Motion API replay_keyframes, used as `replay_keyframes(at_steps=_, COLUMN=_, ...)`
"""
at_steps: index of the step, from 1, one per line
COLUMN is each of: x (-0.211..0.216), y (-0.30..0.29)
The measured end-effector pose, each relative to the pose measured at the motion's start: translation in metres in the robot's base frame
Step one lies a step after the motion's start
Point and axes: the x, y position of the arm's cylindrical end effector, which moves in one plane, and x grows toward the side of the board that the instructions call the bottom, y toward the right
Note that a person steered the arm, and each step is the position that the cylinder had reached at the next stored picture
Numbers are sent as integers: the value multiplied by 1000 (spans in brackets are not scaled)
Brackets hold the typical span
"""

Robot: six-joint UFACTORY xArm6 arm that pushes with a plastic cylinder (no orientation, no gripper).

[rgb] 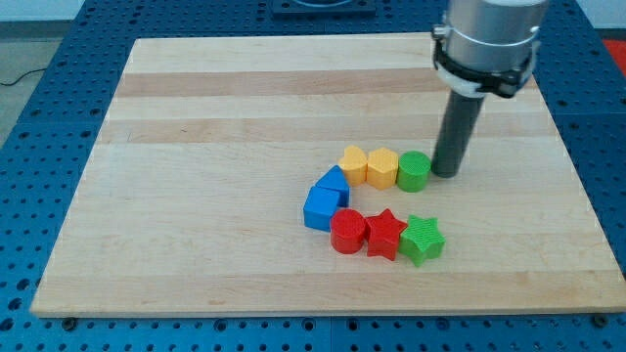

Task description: Touch the bottom of the yellow hexagon

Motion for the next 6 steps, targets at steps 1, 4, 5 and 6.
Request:
replay_keyframes(at_steps=1, x=10, y=25)
replay_keyframes(at_steps=4, x=30, y=-25)
replay_keyframes(at_steps=5, x=30, y=-50)
replay_keyframes(at_steps=6, x=30, y=-52)
